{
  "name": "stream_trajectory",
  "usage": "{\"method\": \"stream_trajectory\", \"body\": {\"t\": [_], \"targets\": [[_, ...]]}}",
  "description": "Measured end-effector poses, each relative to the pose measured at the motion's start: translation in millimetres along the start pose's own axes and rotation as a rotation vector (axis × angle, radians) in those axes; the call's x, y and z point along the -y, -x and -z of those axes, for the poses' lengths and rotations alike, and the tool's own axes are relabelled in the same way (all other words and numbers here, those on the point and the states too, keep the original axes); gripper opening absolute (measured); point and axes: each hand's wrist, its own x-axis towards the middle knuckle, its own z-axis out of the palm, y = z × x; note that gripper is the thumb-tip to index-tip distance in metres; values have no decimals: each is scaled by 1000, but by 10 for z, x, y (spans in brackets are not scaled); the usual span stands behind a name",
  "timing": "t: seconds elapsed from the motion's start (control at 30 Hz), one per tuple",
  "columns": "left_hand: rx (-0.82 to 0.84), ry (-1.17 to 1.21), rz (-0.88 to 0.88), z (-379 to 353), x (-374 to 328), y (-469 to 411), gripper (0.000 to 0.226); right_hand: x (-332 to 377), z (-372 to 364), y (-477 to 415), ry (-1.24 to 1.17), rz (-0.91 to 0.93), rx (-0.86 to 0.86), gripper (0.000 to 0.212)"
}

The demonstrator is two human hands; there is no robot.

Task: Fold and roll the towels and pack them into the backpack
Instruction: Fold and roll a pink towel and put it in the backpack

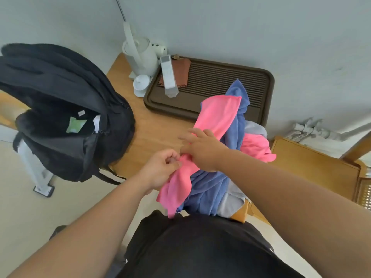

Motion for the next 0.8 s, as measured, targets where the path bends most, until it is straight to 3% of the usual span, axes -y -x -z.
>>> {"method": "stream_trajectory", "body": {"t": [0.1,0.3,0.6,0.7,0.8], "targets": [[104,-82,-54,271,-124,65,11,116,144,11,36,-64,-50,34],[159,-251,-101,752,-389,45,24,249,436,187,122,-319,-132,43],[344,-440,-271,1275,-300,-74,23,652,416,791,213,-768,44,43],[469,-545,-302,1329,-275,-137,32,753,423,991,120,-875,31,40],[670,-643,-238,1426,-367,-187,29,821,508,1147,-188,-960,-30,32]]}}
